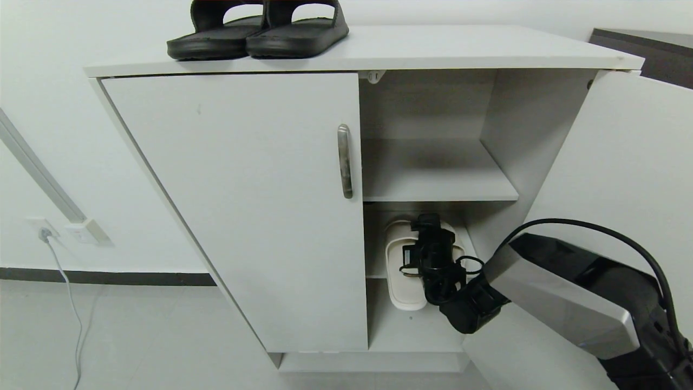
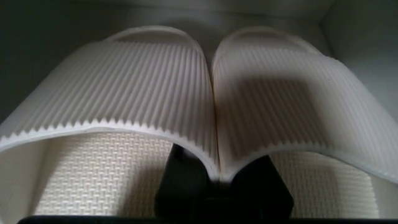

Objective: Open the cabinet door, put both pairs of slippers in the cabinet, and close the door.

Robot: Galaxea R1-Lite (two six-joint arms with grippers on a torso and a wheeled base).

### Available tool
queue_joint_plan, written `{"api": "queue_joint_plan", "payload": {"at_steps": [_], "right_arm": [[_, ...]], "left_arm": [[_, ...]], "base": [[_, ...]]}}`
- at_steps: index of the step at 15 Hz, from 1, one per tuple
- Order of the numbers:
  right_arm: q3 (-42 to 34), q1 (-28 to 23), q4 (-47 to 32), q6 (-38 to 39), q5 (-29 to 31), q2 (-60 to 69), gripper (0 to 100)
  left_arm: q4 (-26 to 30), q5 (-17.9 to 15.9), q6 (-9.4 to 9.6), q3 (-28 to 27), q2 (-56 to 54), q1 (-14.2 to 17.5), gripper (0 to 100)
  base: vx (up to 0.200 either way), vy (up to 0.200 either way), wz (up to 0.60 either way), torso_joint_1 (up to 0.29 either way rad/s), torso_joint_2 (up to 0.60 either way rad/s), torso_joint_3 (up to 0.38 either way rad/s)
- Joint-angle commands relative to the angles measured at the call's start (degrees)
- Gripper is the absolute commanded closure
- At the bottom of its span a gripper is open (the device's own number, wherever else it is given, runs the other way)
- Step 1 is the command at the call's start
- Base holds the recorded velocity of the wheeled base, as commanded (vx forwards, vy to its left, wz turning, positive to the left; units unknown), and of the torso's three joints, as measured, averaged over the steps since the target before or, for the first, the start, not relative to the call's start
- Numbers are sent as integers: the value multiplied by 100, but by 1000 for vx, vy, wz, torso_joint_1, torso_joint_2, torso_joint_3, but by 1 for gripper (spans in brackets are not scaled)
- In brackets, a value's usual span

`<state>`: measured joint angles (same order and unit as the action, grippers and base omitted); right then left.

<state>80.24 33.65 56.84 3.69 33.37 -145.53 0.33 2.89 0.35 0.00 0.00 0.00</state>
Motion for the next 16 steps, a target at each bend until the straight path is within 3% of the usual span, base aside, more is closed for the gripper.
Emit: {"api": "queue_joint_plan", "payload": {"at_steps": [1, 6, 16], "right_arm": [[651, -130, -358, 0, -41, -256, 100], [1846, -306, -1044, 9, -41, -687, 100], [2497, -464, -1448, 0, -120, -977, 100]], "left_arm": [[2, 1, 0, 0, 9, 0, 100], [2, 1, 0, 0, 9, 0, 100], [2, 1, 0, 0, 9, 0, 100]], "base": [[0, 0, 0, 0, 0, 0], [0, 0, 0, 0, 0, 0], [0, 0, 0, 0, 0, 0]]}}
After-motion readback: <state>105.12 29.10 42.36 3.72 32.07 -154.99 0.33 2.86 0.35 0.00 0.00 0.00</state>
